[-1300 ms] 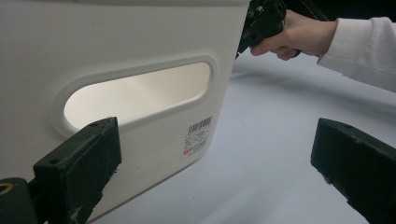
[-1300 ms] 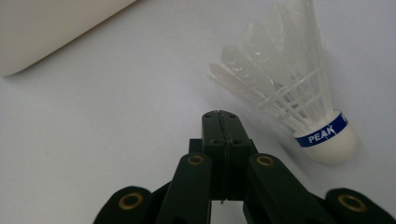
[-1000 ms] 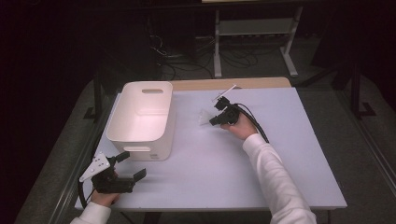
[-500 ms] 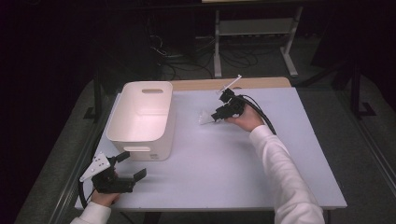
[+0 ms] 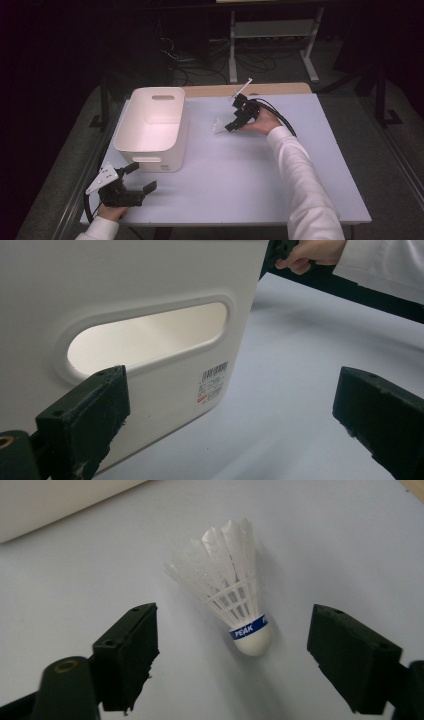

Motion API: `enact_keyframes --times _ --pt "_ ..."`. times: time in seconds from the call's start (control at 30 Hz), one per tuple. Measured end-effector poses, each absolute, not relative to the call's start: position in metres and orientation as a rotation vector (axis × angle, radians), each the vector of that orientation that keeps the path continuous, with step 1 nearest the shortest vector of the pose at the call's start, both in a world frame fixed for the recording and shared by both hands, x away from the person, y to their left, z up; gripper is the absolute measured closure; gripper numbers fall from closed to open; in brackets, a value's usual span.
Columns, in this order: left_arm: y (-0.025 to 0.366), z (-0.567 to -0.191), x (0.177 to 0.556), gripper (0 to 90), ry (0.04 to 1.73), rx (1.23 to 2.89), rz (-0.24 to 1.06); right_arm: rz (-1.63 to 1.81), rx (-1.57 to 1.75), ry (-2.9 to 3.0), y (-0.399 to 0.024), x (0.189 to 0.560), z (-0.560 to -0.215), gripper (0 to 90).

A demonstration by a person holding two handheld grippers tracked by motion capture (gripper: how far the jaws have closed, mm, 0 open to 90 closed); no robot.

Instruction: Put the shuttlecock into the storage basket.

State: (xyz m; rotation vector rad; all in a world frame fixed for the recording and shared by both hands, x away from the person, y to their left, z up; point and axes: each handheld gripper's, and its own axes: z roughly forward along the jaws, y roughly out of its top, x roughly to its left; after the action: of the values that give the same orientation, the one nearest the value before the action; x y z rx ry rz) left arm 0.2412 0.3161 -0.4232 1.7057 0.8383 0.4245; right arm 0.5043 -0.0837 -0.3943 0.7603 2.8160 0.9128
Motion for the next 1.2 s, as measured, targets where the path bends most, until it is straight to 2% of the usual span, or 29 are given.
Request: enact_keyframes --times 0.17,0.8,0.97,1.2 --pt "0.316 -0.423 0.242 1.4 0.834 1.708 0.426 0.851 0.658 2.866 -0.082 0.512 -0.395 13.7" --pt "0.316 -0.423 0.241 1.4 0.839 1.711 0.430 0.744 0.540 2.940 -0.078 0.522 -0.415 17.8" --pt "0.316 -0.423 0.242 1.4 0.835 1.713 0.430 0.750 0.527 2.945 -0.079 0.523 -0.416 23.2" --pt "0.317 -0.423 0.242 1.4 0.837 1.718 0.432 0.749 0.529 2.961 -0.081 0.527 -0.417 38.9"
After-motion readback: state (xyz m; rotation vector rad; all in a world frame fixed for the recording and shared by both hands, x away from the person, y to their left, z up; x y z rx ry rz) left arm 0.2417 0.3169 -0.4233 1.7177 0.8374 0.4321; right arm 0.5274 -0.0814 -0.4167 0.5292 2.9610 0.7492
